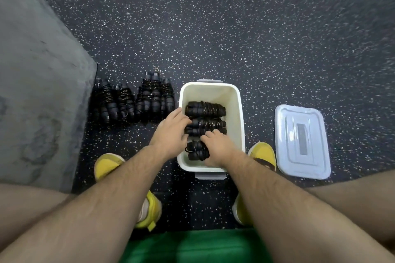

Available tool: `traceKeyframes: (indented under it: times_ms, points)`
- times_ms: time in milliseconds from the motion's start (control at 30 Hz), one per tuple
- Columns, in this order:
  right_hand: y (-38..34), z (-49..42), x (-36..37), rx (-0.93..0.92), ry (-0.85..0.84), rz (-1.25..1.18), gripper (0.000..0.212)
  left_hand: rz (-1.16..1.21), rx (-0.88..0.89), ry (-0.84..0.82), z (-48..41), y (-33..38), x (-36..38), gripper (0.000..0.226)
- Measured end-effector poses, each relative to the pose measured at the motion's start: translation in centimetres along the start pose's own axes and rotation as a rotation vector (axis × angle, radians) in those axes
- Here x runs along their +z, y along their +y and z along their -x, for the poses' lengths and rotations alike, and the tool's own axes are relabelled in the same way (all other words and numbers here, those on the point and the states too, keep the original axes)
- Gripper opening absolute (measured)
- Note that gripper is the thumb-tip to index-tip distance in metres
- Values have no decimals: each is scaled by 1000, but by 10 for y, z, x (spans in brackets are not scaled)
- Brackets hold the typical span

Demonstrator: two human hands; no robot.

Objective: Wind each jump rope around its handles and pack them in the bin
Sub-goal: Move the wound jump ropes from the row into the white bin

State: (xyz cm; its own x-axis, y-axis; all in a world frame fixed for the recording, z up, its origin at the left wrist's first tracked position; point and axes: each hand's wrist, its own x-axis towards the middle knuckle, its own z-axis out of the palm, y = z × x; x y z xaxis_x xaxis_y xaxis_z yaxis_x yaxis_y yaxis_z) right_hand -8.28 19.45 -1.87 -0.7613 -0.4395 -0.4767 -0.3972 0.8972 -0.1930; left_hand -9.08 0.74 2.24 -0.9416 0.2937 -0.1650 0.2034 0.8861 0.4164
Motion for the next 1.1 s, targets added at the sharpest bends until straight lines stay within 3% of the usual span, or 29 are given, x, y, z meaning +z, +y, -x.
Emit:
traceKeyframes:
  times_ms: [133, 333, 533, 633, 733, 800, 900, 1100]
  points:
    - [0, -8, 6, 4, -12, 30, 47, 2, -21, -37, 0, -4, 7, 44]
    - [-4, -14, 11, 38, 47, 122, 54, -11, -32, -51, 3, -9, 13, 42]
    - [-3, -13, 3, 131, 19, 8, 68, 38, -17, -24, 4, -10, 13, 38]
    - [-3, -13, -17, 78, 166, 7, 46, 114, -19, 58, 3, -11, 9, 37]
    - [-13, -24, -46, 81, 459, -31, 21, 115, -65, 202, -1, -13, 1, 34]
    - [-26, -37, -65, 22, 603, 10, 17, 99, -129, 267, -5, -17, -5, 31]
    - [-51, -60, -82, -74, 631, 79, 26, 37, -223, 271, -12, -34, -10, 27]
    - [-81, -93, -78, -85, 546, 76, 37, -92, -461, 173, -28, -78, -16, 38]
